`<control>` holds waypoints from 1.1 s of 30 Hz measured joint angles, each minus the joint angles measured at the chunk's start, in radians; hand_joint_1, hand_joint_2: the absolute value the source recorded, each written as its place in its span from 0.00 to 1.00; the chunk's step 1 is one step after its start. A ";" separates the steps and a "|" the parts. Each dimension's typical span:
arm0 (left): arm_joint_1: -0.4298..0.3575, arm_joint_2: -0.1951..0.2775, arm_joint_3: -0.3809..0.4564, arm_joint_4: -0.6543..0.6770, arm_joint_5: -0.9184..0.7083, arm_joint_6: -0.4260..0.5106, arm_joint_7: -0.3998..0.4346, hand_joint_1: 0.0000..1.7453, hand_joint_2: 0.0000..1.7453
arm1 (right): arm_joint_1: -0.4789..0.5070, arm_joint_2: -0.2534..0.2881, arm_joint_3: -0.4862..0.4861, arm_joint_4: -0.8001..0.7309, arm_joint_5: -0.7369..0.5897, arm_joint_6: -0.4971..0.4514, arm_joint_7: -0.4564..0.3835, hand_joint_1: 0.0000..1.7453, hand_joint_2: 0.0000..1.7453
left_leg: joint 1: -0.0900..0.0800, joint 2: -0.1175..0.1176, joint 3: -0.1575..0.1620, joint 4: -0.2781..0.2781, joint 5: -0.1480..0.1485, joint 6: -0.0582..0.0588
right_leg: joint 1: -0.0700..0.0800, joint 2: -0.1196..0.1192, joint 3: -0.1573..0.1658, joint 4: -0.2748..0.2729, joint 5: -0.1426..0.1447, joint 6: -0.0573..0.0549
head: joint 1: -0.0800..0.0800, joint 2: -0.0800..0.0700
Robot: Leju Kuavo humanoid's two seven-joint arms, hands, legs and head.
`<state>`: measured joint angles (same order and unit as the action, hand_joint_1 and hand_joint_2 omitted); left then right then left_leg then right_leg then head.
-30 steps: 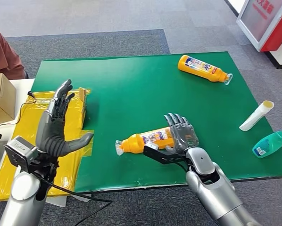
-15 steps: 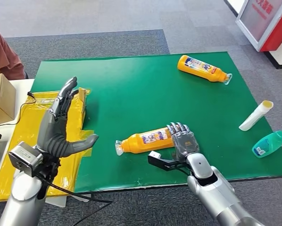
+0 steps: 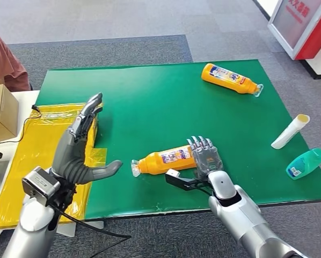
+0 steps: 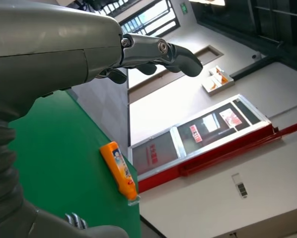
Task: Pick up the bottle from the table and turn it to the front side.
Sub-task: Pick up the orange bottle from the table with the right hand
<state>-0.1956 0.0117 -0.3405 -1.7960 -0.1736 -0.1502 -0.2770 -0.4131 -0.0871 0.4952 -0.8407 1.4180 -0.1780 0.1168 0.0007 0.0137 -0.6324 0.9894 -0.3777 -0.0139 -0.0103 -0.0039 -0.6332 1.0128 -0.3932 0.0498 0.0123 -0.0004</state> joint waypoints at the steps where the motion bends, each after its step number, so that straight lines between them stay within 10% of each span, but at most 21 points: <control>1: 0.001 -0.001 -0.005 0.003 0.000 -0.001 0.000 0.00 1.00 | -0.004 0.002 0.000 0.006 0.002 0.000 0.001 0.00 1.00 | 0.000 0.000 0.000 0.000 0.000 0.000 | 0.000 0.000 0.000 0.000 0.000 0.000 | 0.000 0.000; 5: 0.003 -0.005 -0.023 0.013 0.000 -0.004 0.000 0.00 1.00 | -0.018 0.013 0.001 0.034 0.016 -0.004 0.007 0.01 1.00 | 0.000 0.000 0.001 0.000 0.000 0.000 | 0.000 0.000 0.001 0.000 0.000 0.000 | 0.000 0.000; 9: 0.003 -0.009 -0.038 0.022 0.000 -0.008 0.000 0.00 1.00 | -0.037 0.023 0.005 0.073 0.036 -0.009 0.013 0.97 1.00 | 0.000 0.000 0.003 0.000 0.000 0.000 | 0.000 0.000 0.002 0.000 0.001 0.000 | 0.000 0.000; 33: 0.004 -0.010 -0.055 0.038 0.023 -0.015 0.000 0.00 1.00 | -0.068 0.037 0.011 0.145 0.018 -0.025 -0.043 1.00 1.00 | 0.000 0.000 0.003 0.000 0.001 0.000 | 0.000 0.000 0.003 0.000 0.001 0.000 | 0.000 0.000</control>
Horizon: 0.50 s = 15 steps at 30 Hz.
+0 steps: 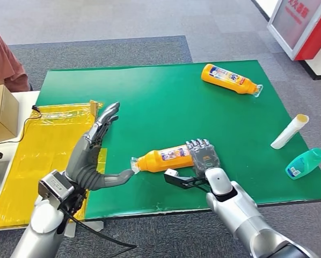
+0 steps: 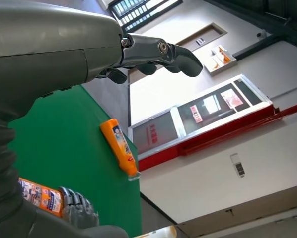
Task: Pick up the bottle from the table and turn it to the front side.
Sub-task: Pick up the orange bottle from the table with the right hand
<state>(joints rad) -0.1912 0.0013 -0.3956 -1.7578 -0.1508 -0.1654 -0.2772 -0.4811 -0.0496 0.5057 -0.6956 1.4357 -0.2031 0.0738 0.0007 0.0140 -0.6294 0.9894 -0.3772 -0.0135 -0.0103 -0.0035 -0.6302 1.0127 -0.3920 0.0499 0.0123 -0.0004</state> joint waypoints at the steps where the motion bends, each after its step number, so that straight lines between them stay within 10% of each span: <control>1: 0.000 0.000 0.000 0.000 0.004 -0.001 0.000 0.00 1.00 | 0.000 0.000 0.000 -0.001 -0.007 0.001 -0.006 1.00 1.00 | 0.000 0.000 0.000 0.000 0.000 0.000 | 0.000 0.000 0.000 0.000 0.000 0.000 | 0.000 0.000; 7: 0.010 0.001 0.004 0.000 0.016 0.001 -0.002 0.00 1.00 | 0.014 0.001 -0.023 -0.025 -0.142 -0.015 -0.050 1.00 1.00 | 0.000 0.000 0.000 0.000 0.000 0.000 | 0.000 0.000 0.000 0.000 0.000 0.000 | 0.000 0.000; 15: 0.042 0.033 0.043 -0.025 0.016 0.016 -0.006 0.00 1.00 | 0.088 0.041 -0.261 -0.226 -0.758 0.185 -0.164 1.00 1.00 | 0.000 0.000 -0.003 0.000 0.000 0.000 | 0.000 -0.001 -0.002 0.000 -0.001 0.000 | 0.000 0.000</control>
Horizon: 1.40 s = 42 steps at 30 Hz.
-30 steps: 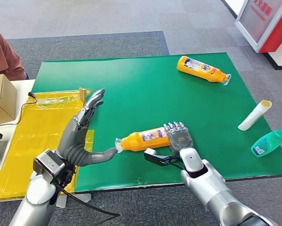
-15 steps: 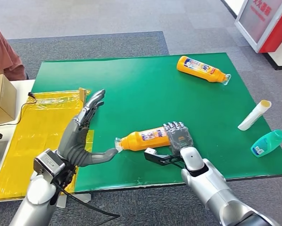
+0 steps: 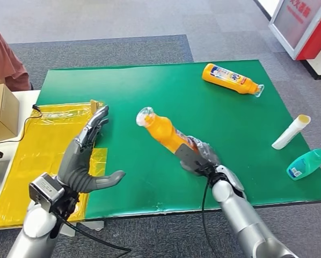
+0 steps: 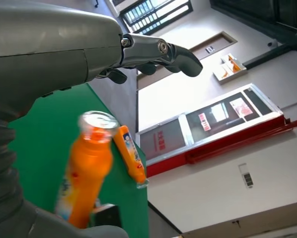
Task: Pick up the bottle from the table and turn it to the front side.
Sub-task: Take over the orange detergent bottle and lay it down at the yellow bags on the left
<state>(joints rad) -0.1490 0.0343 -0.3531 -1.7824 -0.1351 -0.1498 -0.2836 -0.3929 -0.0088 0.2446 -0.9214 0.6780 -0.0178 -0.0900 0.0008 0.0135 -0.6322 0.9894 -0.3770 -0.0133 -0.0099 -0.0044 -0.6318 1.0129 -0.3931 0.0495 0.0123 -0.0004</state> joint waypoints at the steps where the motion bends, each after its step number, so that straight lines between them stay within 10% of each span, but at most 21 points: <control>1: -0.003 0.006 0.004 -0.004 0.000 0.000 0.000 0.00 1.00 | 0.000 0.002 -0.021 -0.016 -0.029 0.013 -0.001 1.00 1.00 | 0.000 0.000 0.000 0.000 0.000 0.000 | 0.000 0.000 0.000 0.000 0.000 0.000 | 0.000 0.000; 15: -0.059 0.039 0.010 -0.025 0.059 0.046 -0.040 0.00 1.00 | -0.013 0.018 -0.201 -0.086 -0.599 0.126 -0.079 1.00 1.00 | 0.000 0.000 -0.001 0.000 0.000 0.000 | 0.000 0.000 -0.001 0.000 0.000 0.000 | 0.000 0.000; 27: -0.058 0.021 0.047 0.015 0.421 0.054 0.017 0.00 1.00 | 0.098 0.047 -0.107 -0.463 -0.423 -0.148 -0.244 1.00 1.00 | 0.000 0.000 -0.002 0.000 -0.001 -0.001 | 0.000 0.000 -0.003 0.000 -0.002 0.001 | 0.000 0.000; 42: -0.244 0.029 0.011 0.124 0.573 -0.135 0.169 0.00 1.00 | 0.156 0.083 0.101 -0.623 -0.005 -0.499 -0.325 1.00 1.00 | 0.000 0.000 -0.002 0.000 -0.001 -0.001 | 0.000 0.000 -0.003 0.000 -0.002 0.001 | 0.000 0.000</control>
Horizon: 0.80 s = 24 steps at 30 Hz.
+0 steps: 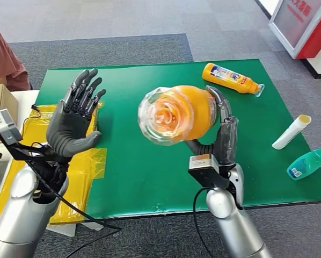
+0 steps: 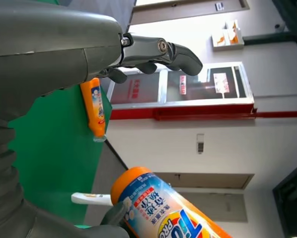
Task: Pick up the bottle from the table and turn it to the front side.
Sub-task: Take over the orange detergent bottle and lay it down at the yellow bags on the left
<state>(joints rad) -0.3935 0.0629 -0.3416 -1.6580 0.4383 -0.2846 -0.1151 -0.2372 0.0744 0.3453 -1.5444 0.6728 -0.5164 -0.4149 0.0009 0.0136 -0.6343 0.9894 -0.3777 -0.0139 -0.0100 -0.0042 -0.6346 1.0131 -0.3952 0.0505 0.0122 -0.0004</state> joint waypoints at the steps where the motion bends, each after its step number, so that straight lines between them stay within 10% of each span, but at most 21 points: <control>1: -0.012 0.001 -0.011 0.006 0.000 -0.008 0.007 0.00 1.00 | -0.001 0.000 0.008 0.001 0.021 -0.009 0.006 1.00 1.00 | 0.000 0.000 0.000 0.000 0.000 0.000 | 0.000 0.000 0.000 0.000 0.000 0.000 | 0.000 0.000; 24: -0.201 0.036 -0.250 0.096 0.010 -0.125 0.051 0.00 1.00 | -0.092 0.000 0.064 0.157 0.145 -0.028 0.075 1.00 1.00 | 0.000 0.000 0.000 0.000 0.000 0.000 | 0.000 0.000 0.000 0.000 0.000 0.000 | 0.000 0.000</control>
<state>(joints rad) -0.5941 0.0993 -0.5915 -1.5621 0.4486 -0.4094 -0.0645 -0.3288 0.0744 0.4093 -1.3879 0.8175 -0.5444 -0.3399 0.0009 0.0136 -0.6345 0.9894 -0.3778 -0.0139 -0.0099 -0.0042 -0.6345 1.0133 -0.3952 0.0505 0.0122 -0.0004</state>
